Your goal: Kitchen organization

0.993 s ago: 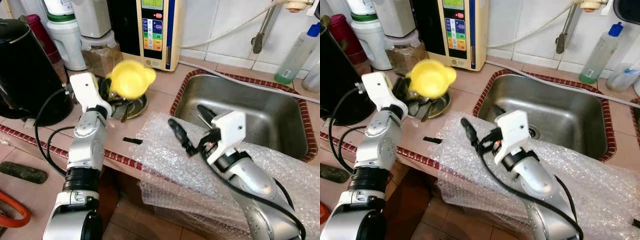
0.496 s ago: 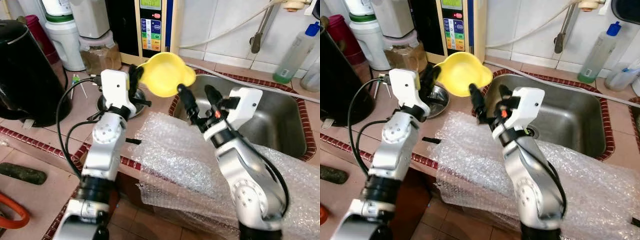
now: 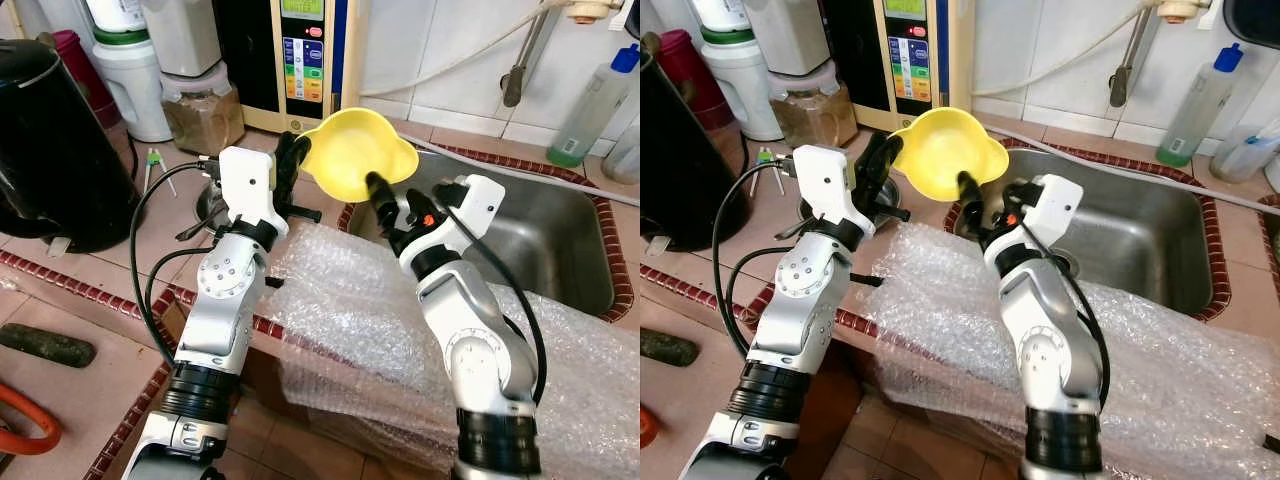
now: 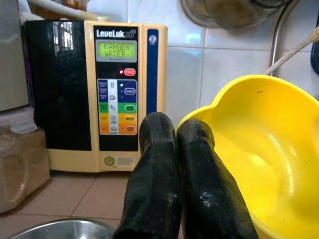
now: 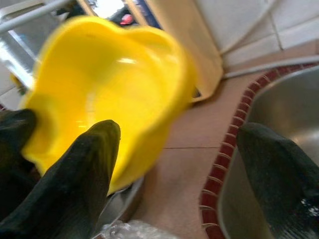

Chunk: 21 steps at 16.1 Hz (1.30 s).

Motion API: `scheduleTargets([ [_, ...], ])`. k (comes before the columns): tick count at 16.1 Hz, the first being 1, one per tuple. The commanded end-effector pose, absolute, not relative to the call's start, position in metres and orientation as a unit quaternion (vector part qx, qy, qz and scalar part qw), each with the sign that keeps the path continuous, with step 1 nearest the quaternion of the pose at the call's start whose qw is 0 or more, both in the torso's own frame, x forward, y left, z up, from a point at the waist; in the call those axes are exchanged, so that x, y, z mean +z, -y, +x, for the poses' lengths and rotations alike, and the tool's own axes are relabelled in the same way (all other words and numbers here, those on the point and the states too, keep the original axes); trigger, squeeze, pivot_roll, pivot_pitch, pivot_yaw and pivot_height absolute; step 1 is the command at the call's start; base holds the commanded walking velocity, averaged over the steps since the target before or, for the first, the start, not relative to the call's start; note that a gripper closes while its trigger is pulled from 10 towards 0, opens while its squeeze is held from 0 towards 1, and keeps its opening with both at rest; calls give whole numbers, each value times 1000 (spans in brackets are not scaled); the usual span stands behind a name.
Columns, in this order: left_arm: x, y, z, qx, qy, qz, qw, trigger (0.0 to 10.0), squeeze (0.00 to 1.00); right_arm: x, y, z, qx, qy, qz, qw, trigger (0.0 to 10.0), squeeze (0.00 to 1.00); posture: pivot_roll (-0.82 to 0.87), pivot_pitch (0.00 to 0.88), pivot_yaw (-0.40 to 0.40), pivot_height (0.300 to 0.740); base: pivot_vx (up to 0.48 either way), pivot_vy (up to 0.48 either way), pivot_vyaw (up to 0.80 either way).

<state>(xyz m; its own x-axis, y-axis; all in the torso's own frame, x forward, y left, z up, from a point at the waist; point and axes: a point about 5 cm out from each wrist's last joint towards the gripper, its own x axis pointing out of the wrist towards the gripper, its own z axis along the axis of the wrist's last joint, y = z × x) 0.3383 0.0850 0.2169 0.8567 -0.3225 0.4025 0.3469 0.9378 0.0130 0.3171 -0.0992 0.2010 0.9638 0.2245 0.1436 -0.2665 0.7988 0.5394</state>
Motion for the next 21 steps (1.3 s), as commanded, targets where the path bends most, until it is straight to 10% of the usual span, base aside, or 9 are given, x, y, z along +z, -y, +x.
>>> scheduleTargets([
  [1, 220, -81, 334, -187, 211, -35, 959, 0, 0, 206, 97, 325, 123, 40, 316, 940, 0, 0, 8, 65, 28, 740, 0, 0, 0],
  [21, 216, -73, 329, -204, 205, -45, 956, 0, 0, 200, 84, 344, 122, -33, 347, 929, 0, 0, 5, 69, 15, 740, 0, 0, 0],
])
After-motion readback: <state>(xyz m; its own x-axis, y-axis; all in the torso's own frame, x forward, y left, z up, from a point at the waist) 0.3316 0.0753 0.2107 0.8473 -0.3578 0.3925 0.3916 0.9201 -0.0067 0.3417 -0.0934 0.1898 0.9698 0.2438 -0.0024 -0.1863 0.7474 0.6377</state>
